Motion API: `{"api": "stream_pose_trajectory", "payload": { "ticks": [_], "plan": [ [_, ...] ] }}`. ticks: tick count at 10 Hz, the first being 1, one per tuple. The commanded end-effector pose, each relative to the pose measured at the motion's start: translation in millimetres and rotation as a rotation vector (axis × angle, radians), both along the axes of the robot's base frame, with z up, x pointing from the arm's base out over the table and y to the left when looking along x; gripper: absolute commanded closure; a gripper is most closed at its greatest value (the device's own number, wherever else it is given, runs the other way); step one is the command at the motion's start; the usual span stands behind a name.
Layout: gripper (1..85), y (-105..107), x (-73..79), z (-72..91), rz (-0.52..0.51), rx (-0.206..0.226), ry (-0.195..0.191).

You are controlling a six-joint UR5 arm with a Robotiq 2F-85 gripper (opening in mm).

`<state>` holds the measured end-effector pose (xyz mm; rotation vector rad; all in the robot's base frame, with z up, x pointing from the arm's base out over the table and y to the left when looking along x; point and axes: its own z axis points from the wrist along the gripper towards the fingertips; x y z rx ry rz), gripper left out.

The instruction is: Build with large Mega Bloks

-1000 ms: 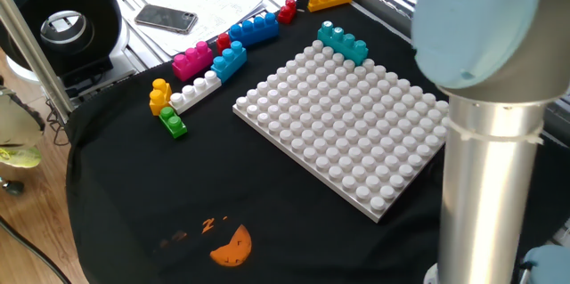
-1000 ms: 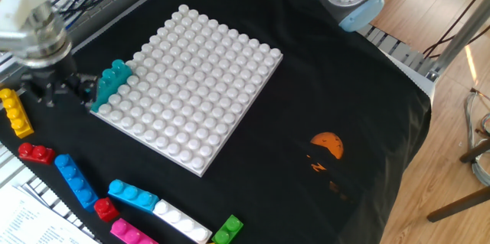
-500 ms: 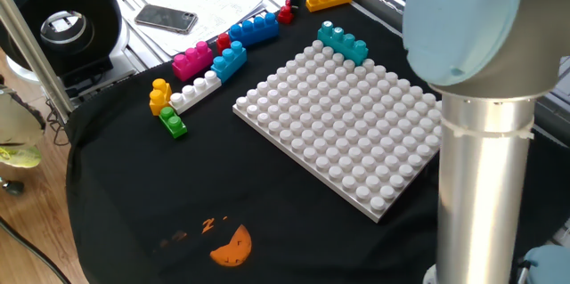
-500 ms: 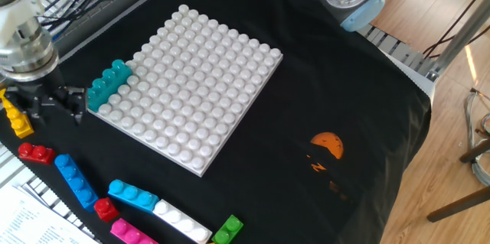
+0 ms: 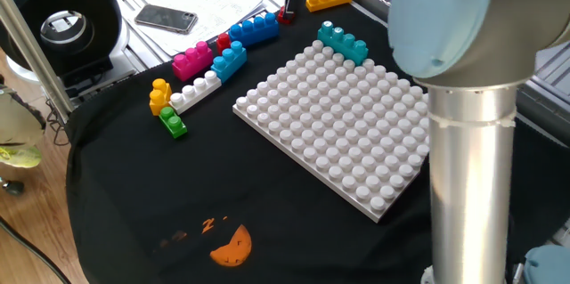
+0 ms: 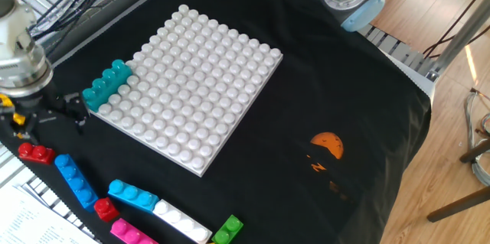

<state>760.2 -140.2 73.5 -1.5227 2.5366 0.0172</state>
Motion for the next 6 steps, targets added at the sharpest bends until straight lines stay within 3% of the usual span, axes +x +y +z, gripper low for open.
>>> {"api": "stream_pose_trajectory", "payload": {
  "ticks": [1,3,6],
  "plan": [
    [11.7,4.7,9.9,-8.8,0.184,-0.032,-0.015],
    [11.3,13.9,17.6,-14.3,0.242,-0.047,-0.025],
    [11.0,33.9,26.5,-29.9,0.266,-0.015,-0.032]
  ]
}}
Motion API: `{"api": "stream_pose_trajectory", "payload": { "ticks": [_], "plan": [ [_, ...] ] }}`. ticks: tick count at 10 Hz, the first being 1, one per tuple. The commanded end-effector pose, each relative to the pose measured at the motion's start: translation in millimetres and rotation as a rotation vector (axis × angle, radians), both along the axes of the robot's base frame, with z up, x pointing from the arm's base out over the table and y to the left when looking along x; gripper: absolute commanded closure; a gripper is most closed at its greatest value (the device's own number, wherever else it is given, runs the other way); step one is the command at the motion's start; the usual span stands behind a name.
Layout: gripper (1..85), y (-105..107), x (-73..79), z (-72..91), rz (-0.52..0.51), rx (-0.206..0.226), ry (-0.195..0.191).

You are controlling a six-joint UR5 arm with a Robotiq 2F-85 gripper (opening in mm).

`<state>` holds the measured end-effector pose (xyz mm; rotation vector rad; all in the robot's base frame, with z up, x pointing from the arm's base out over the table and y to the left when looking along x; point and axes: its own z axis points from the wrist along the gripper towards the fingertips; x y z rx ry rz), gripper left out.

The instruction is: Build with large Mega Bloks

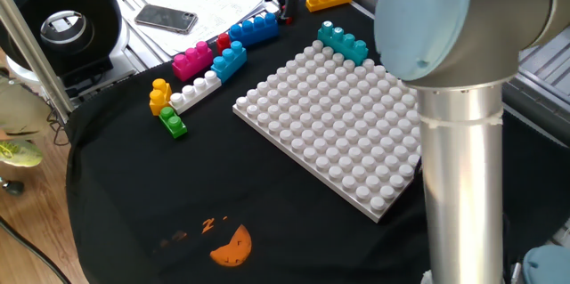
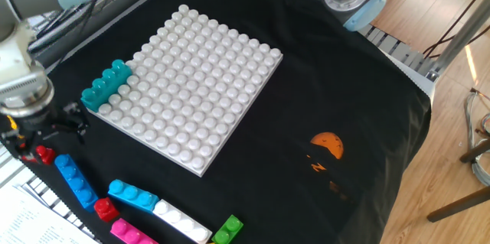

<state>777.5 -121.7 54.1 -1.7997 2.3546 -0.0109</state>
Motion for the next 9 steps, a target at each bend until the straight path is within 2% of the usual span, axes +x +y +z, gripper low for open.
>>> {"api": "stream_pose_trajectory", "payload": {
  "ticks": [1,5,7,9],
  "plan": [
    [12.0,19.2,12.2,-16.0,0.046,0.022,-0.012],
    [13.7,26.3,20.7,-32.5,0.045,0.026,-0.026],
    [16.3,29.4,24.4,-41.0,0.041,0.041,-0.035],
    [27.7,32.8,23.4,-43.3,-0.001,0.063,-0.026]
  ]
}}
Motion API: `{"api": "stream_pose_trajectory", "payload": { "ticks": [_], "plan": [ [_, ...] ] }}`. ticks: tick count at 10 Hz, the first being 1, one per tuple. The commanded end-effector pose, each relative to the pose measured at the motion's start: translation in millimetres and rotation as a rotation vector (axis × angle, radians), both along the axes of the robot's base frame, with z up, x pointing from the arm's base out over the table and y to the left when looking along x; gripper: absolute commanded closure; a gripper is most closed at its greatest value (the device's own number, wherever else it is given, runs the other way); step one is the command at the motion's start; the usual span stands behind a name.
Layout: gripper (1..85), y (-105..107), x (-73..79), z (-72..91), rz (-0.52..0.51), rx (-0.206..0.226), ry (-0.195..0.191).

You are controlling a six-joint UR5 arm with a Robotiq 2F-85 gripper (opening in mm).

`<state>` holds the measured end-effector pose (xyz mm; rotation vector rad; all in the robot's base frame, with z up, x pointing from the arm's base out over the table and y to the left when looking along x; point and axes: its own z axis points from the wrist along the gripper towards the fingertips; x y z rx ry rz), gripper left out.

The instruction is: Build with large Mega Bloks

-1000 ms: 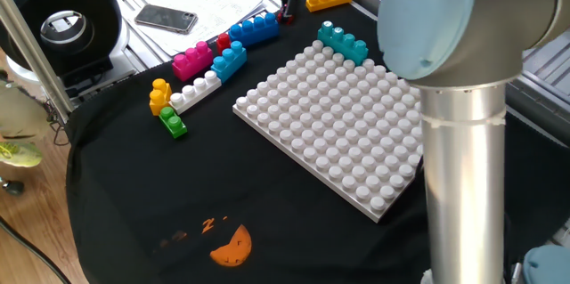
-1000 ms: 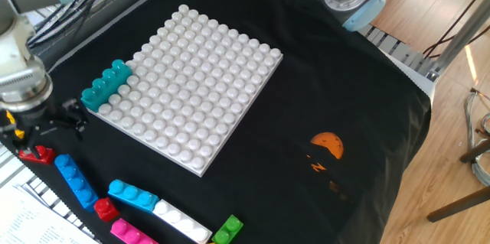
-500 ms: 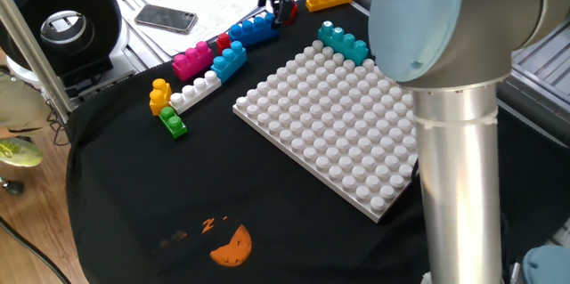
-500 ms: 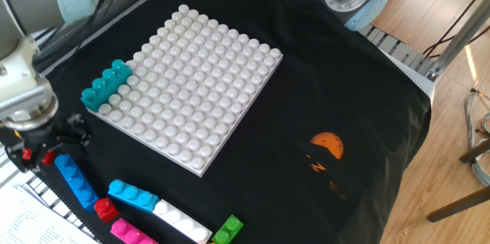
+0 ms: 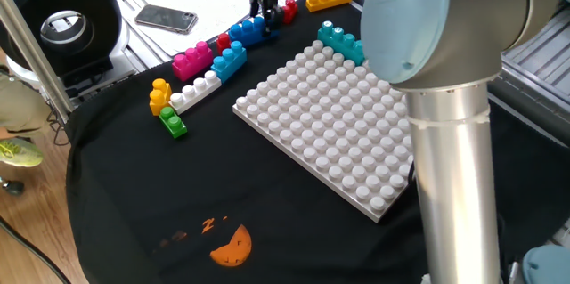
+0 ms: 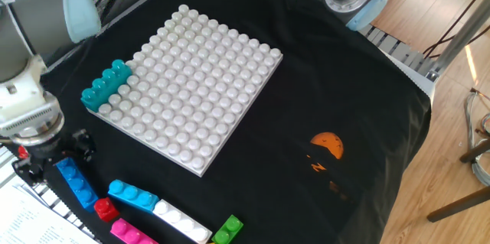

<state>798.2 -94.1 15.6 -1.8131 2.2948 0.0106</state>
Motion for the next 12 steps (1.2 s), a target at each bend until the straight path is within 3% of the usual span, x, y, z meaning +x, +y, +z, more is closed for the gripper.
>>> {"api": "stream_pose_trajectory", "payload": {
  "ticks": [1,3,5,9,12],
  "plan": [
    [41.7,7.8,1.1,-3.0,-0.071,0.045,0.010],
    [70.3,8.6,-2.9,3.0,-0.139,0.048,0.032],
    [83.7,4.0,-10.5,19.7,-0.219,0.036,0.060],
    [83.7,-8.6,-26.2,62.2,-0.526,0.051,0.132],
    [84.0,-4.6,-40.9,83.9,-0.768,0.109,0.179]
  ]
}}
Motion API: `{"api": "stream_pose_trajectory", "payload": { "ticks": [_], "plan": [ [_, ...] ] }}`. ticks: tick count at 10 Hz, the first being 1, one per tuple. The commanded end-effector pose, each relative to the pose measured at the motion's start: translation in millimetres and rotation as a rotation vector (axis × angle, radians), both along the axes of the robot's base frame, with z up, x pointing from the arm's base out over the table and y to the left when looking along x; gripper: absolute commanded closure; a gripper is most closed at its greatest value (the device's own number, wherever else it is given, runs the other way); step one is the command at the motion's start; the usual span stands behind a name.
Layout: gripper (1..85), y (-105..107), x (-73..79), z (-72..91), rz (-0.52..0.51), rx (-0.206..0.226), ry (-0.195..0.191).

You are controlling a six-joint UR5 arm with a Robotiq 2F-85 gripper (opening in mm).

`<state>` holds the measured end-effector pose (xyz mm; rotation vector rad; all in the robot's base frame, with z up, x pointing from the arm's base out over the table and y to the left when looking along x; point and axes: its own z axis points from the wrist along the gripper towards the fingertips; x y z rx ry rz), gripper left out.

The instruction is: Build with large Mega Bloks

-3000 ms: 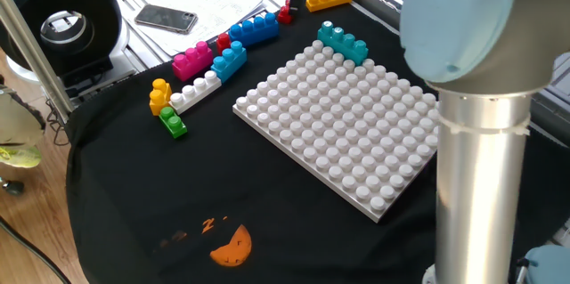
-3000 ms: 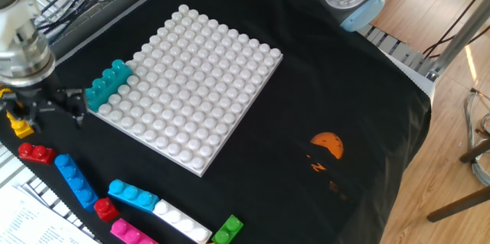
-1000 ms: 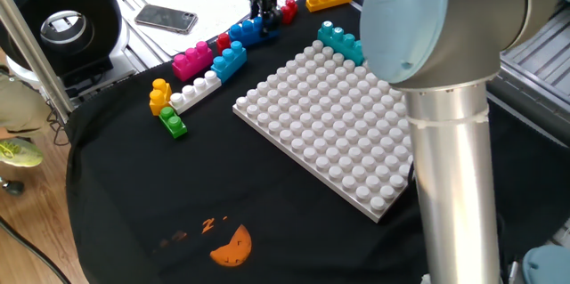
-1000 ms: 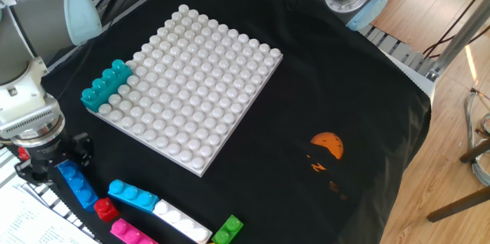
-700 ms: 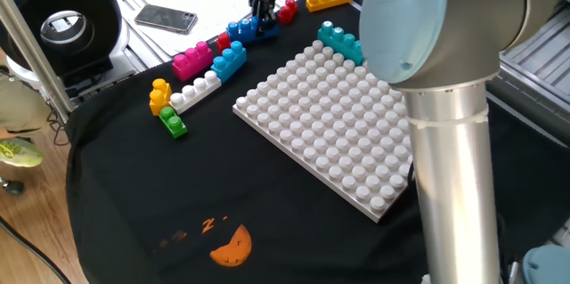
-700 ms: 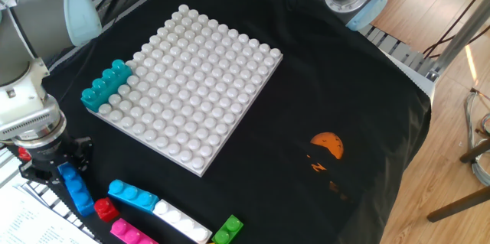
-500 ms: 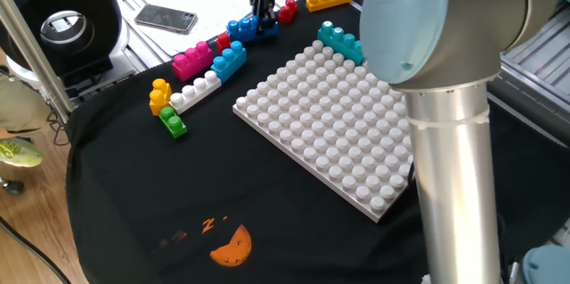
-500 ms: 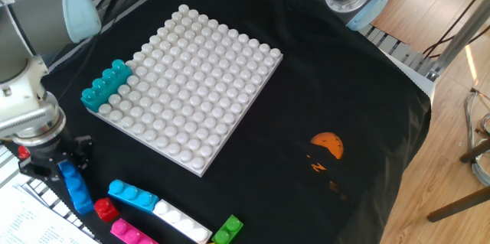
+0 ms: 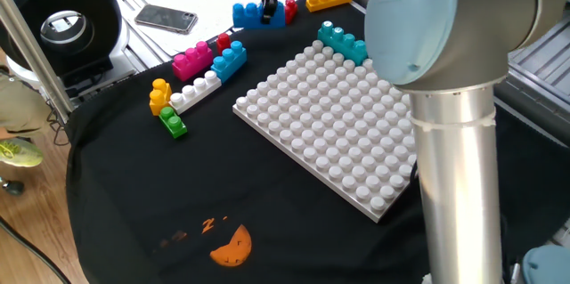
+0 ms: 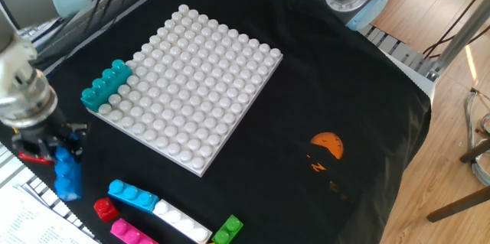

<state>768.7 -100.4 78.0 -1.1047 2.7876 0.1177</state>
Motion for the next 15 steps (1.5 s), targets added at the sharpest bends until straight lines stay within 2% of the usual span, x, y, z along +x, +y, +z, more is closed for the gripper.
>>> {"api": "stream_pose_trajectory", "payload": {
  "ticks": [1,2,3,6,8,10,11,13,15],
  "plan": [
    [84.0,-6.6,-17.0,25.0,-0.261,0.018,0.046],
    [84.3,-11.4,-26.4,28.7,-0.337,0.010,0.065],
    [84.3,-15.1,-33.6,31.2,-0.374,0.004,0.068],
    [84.3,-37.4,-52.0,36.3,-0.502,-0.054,0.073],
    [84.3,-38.5,-62.3,31.2,-0.555,-0.035,0.079],
    [84.3,-25.9,-74.4,23.8,-0.639,0.004,0.088],
    [84.7,-22.3,-79.0,21.3,-0.655,0.007,0.084],
    [84.7,-20.9,-87.8,15.2,-0.688,-0.004,0.078],
    [84.7,-20.6,-95.3,15.1,-0.695,-0.025,0.096]
  ]
}}
